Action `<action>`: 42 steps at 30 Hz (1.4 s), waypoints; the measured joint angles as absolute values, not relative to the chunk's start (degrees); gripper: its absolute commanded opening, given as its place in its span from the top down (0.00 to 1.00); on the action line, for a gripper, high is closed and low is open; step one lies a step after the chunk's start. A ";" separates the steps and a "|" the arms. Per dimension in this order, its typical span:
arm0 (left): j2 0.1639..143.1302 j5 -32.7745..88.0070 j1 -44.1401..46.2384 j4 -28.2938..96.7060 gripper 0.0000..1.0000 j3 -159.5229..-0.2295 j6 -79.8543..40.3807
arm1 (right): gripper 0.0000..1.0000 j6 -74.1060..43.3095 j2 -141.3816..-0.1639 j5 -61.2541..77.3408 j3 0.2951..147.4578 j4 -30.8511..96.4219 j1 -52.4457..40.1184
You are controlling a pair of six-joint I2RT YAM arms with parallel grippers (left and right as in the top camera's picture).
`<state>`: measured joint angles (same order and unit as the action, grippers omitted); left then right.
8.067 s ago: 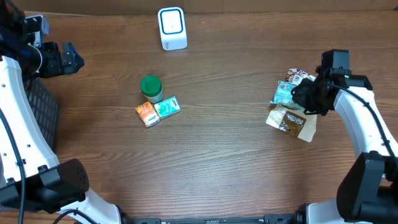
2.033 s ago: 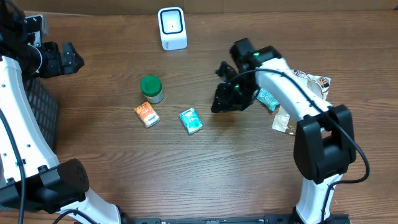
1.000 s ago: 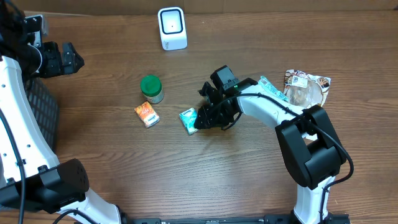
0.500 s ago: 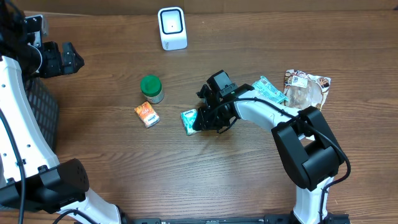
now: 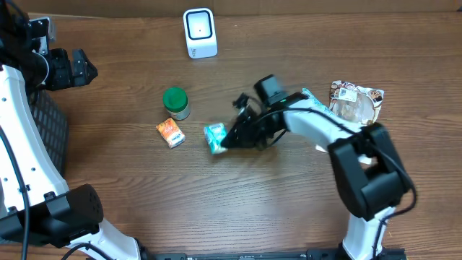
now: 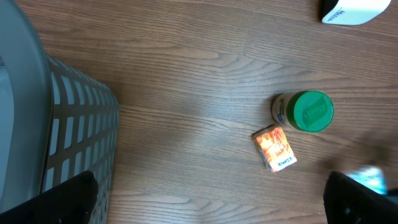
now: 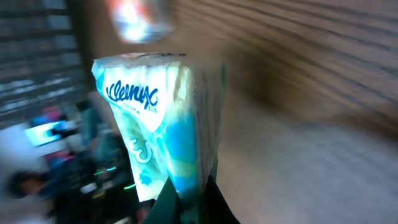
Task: Scan the item barcode
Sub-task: 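Rotate the Kleenex pack and carry it toward the white scanner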
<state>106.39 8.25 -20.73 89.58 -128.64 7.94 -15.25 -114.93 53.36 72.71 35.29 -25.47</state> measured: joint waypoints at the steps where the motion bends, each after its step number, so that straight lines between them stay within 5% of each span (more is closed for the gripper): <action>1: 106.39 8.25 -20.73 89.58 0.00 -128.64 7.94 | 0.96 -14.74 -114.04 55.88 72.71 35.09 -24.49; 13: 106.39 8.25 -20.73 89.58 0.01 -128.64 7.94 | 0.96 -17.80 -106.76 85.82 72.73 31.64 -14.96; 42: 106.39 8.25 -20.73 89.58 0.00 -128.64 7.94 | 0.96 -24.18 -106.76 88.03 72.73 20.62 -13.91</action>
<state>106.39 8.25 -20.73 89.58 -128.64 7.94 -24.18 -106.76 88.03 72.73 20.62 -13.91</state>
